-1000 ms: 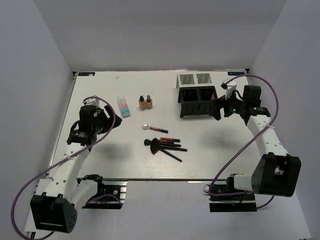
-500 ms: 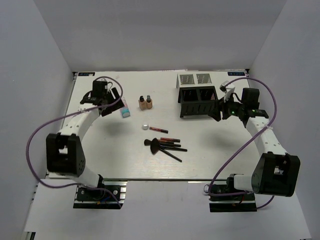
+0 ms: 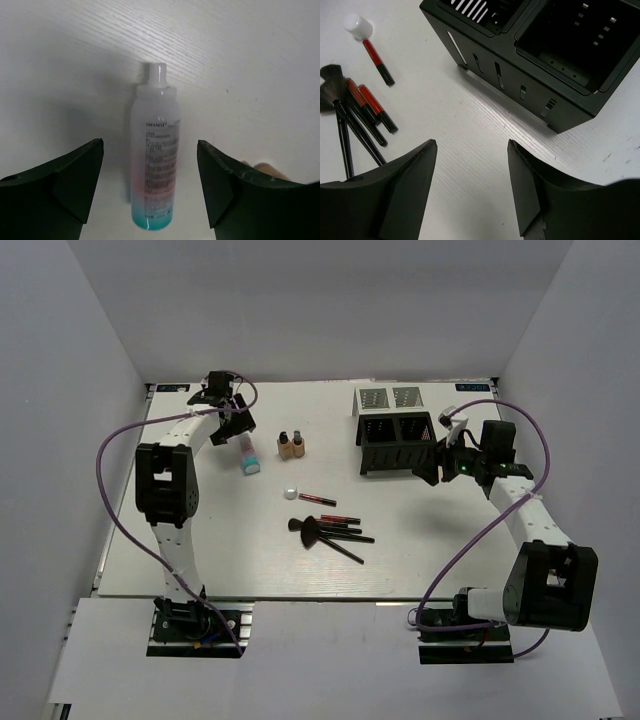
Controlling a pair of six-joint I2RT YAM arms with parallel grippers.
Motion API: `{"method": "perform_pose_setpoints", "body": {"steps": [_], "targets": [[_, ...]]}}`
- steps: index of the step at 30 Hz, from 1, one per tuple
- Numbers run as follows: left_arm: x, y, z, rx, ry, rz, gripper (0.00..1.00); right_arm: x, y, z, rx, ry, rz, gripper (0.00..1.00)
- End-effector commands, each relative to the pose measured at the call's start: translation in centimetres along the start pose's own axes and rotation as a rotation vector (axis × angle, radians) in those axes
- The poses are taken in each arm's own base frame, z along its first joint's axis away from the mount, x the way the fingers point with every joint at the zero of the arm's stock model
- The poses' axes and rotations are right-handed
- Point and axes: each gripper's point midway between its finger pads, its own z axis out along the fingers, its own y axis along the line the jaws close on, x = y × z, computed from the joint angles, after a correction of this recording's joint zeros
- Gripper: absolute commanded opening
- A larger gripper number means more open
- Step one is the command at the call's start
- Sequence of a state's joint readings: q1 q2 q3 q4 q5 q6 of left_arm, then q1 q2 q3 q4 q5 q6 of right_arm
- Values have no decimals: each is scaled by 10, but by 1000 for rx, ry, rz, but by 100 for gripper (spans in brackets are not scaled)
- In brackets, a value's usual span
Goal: Organize the makeup
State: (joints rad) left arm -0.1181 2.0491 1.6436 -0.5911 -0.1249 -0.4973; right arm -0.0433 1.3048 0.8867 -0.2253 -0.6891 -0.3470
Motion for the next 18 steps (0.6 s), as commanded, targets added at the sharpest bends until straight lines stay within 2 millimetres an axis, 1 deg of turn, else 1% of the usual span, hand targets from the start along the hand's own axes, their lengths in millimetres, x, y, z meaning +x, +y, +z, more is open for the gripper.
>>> {"method": "perform_pose_setpoints", "body": {"steps": [1, 6, 8, 10, 13, 18], "targets": [[-11, -1, 2, -40, 1, 13, 85, -11, -1, 4, -15, -38, -26, 65], [-14, -4, 22, -60, 33, 25, 84, -8, -4, 8, -17, -33, -16, 65], [-14, -4, 27, -71, 44, 27, 82, -7, -6, 10, -19, -32, -11, 65], [-8, -2, 36, -81, 65, 32, 79, -8, -7, 11, -19, -32, -6, 65], [-1, -1, 42, -85, 93, 37, 75, -9, -11, 14, -17, -31, -6, 65], [11, 4, 44, -95, 129, 51, 67, -7, -15, 18, -21, -22, 5, 65]]}}
